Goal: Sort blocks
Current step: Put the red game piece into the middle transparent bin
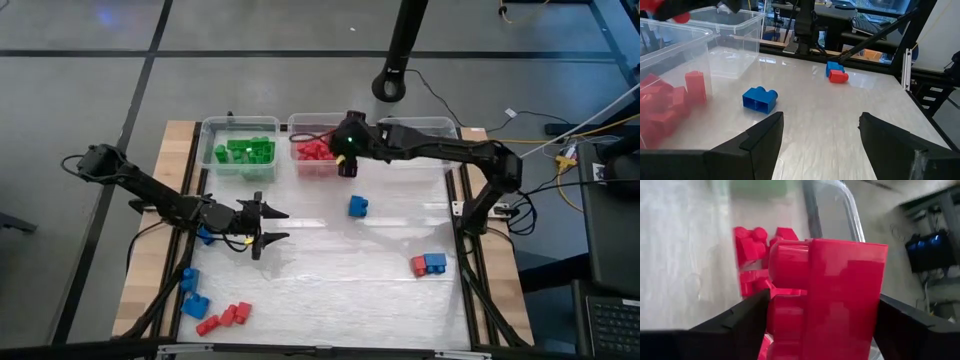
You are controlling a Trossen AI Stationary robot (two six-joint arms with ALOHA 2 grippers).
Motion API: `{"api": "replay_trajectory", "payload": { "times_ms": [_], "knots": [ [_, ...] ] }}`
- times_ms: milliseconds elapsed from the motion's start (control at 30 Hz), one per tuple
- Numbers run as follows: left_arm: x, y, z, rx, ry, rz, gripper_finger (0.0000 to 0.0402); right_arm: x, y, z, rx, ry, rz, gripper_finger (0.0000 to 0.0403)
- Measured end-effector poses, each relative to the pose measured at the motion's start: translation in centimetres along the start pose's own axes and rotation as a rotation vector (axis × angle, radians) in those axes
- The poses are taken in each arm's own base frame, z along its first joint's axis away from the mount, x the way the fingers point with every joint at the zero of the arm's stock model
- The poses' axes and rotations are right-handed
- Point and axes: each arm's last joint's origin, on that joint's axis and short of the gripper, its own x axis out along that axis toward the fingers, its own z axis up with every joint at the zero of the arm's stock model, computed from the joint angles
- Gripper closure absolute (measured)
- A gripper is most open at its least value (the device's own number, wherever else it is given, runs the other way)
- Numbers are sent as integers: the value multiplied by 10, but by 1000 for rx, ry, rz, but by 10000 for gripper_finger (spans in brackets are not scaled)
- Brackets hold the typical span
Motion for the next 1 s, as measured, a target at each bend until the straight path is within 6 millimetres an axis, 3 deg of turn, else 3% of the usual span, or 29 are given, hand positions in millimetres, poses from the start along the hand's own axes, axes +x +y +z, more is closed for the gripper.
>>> {"api": "replay_trajectory", "payload": {
  "times_ms": [133, 300, 400, 500, 667, 800, 1000],
  "knots": [
    [0, 0, 0, 0, 0, 0, 156, 10, -3, -6, 45, 37, 11, 62],
    [0, 0, 0, -2, 0, 0, 156, 7, 0, -5, 11, 51, 5, 29],
    [0, 0, 0, -3, 0, 0, 156, -5, 2, -1, -18, 63, 68, 19],
    [0, 0, 0, -4, 0, 0, 156, -30, 12, 5, -39, 120, 165, 19],
    [0, 0, 0, 0, 3, 1, 156, -78, 57, 10, -113, 270, 329, 22],
    [0, 0, 0, 0, 3, 1, 156, -109, 103, 1, -180, 412, 392, 22],
    [0, 0, 0, 0, 3, 1, 156, -137, 171, -23, -223, 534, 441, 23]
  ]
}}
